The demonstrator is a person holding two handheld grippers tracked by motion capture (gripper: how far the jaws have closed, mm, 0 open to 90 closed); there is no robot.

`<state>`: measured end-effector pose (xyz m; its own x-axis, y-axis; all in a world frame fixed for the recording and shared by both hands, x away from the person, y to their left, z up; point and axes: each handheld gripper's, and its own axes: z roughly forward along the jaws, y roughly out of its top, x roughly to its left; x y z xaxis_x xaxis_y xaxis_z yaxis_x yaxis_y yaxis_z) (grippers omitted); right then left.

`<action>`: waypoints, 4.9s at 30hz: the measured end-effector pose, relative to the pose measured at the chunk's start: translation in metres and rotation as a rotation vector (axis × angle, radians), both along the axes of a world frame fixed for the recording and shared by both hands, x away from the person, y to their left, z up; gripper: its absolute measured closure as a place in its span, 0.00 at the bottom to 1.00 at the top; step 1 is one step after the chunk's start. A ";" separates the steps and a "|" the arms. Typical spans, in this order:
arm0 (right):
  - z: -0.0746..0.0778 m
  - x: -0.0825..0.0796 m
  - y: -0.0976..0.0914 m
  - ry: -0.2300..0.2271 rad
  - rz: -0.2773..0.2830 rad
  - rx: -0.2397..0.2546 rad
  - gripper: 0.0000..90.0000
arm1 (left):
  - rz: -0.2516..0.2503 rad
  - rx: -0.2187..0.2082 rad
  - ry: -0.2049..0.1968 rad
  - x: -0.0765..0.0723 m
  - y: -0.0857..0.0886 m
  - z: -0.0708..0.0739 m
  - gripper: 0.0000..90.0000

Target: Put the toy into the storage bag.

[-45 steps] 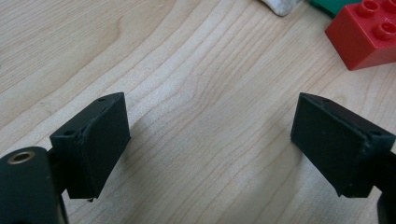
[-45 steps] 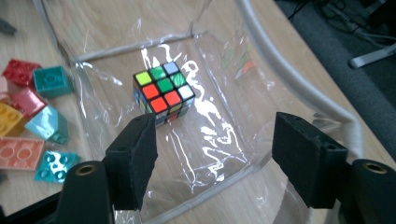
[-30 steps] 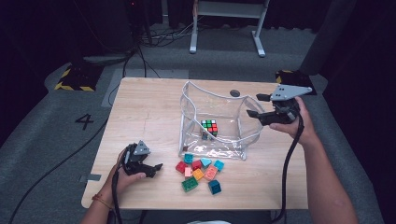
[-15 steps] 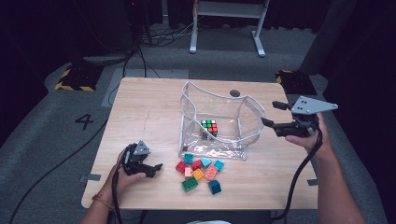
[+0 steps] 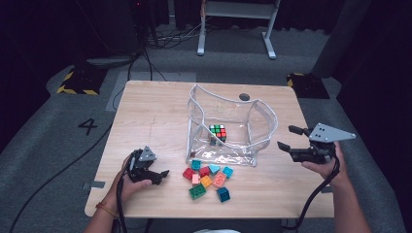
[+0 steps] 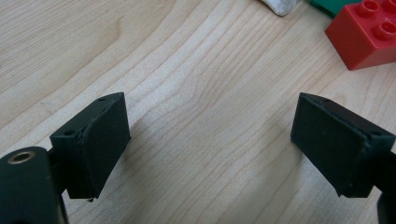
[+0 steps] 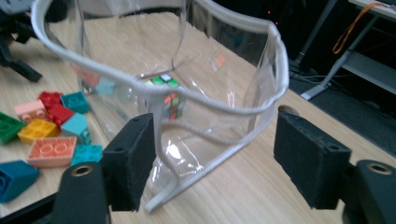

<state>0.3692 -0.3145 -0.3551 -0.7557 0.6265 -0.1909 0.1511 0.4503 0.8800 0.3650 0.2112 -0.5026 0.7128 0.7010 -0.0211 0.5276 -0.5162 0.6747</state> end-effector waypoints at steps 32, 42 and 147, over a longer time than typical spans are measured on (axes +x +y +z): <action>-0.131 -0.047 0.062 0.257 0.231 -0.046 0.41 | 0.009 0.001 -0.005 -0.001 0.000 0.000 0.13; -0.139 -0.058 0.098 0.301 0.309 -0.059 0.41 | 0.009 0.001 -0.005 -0.001 0.000 0.000 0.13; -0.011 0.061 -0.014 0.031 -0.154 0.071 0.45 | 0.006 -0.003 0.000 -0.001 0.000 0.000 0.13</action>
